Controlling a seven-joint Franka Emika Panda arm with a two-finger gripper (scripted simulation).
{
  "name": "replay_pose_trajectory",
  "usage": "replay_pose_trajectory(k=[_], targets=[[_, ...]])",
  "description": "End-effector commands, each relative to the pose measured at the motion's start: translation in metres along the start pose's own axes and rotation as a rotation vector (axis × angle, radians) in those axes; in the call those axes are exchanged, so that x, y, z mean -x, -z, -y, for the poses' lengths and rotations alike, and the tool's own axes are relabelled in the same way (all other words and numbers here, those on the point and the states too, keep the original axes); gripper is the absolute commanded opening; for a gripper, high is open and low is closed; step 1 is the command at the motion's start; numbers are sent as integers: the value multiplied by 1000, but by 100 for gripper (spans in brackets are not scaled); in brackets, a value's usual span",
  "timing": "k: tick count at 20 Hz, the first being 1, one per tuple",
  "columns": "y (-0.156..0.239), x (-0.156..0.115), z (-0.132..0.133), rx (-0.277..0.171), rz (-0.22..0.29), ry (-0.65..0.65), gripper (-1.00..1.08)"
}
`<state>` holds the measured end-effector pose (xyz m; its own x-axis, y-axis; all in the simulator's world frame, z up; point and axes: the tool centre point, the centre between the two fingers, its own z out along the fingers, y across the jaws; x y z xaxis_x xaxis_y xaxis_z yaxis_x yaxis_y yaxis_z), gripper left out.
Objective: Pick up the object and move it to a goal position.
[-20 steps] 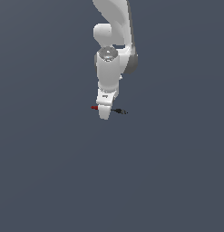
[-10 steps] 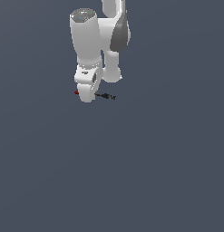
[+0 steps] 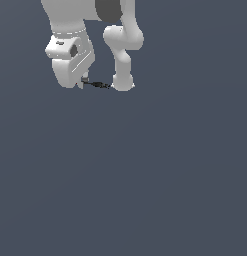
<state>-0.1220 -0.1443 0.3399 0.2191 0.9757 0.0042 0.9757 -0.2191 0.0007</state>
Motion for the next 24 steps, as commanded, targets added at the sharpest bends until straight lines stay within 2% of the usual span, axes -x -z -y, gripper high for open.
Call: replay_pose_trajectory(k=[1,12,24], targets=[[25,17,-2,-1,0,0,-100],[105,73,-13,-1,4,-3,-100],[134,92,-19,-1,4,-4,-100]])
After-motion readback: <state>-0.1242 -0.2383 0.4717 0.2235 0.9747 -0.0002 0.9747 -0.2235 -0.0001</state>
